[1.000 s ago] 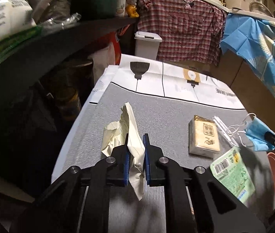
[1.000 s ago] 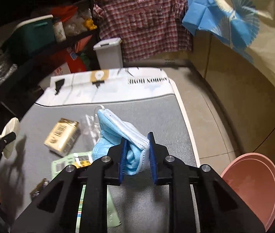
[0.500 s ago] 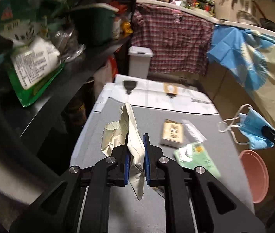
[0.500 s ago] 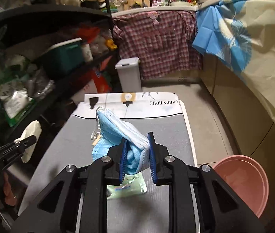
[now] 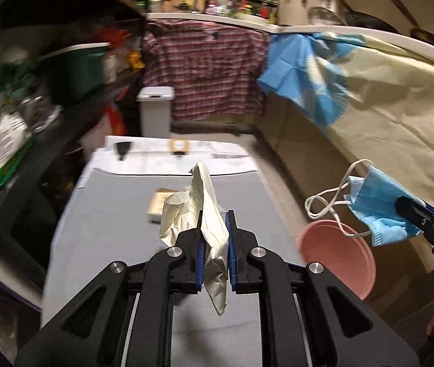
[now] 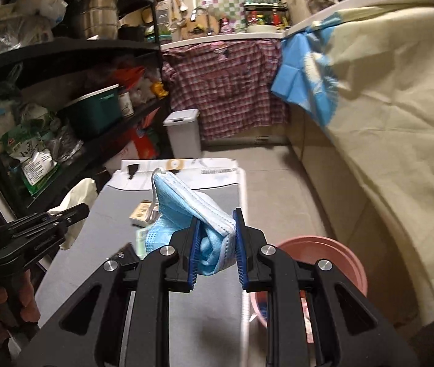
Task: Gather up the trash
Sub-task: 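Lift the mask and glove with both tools toward the pink bucket, then open both tools to drop the mask and glove into the bucket, then move both open tools back over the table toward the packets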
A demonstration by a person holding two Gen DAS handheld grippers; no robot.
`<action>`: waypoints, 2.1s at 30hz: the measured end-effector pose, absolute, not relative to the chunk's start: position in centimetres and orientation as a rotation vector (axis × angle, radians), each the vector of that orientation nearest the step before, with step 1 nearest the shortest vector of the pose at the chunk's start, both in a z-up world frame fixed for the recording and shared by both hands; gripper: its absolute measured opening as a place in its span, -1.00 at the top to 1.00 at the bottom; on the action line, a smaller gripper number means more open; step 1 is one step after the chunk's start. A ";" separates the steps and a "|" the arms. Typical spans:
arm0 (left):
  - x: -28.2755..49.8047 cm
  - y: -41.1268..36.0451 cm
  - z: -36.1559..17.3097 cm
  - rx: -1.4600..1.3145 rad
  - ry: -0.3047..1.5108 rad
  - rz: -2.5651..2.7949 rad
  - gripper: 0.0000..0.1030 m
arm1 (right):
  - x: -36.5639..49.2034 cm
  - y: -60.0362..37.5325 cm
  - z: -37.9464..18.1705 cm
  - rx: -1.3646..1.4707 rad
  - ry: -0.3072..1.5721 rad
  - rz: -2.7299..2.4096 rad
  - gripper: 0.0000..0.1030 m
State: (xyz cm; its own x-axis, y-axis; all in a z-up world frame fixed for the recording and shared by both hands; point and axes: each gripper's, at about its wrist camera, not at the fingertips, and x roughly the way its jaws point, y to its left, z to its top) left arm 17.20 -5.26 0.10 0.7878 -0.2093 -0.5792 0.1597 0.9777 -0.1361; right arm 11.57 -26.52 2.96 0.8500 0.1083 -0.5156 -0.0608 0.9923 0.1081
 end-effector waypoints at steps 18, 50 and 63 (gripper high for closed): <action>20.7 -25.4 -4.9 0.052 0.761 -0.441 0.76 | 13.7 -40.5 -3.2 0.162 0.697 -0.155 0.60; 22.0 -8.3 -5.2 -0.047 0.775 -0.111 -0.12 | 16.6 -30.6 -3.6 0.166 0.700 0.089 -0.60; 21.8 8.2 -7.7 -0.103 0.767 0.152 -0.12 | 22.4 -18.7 -7.9 0.087 0.754 0.265 -0.62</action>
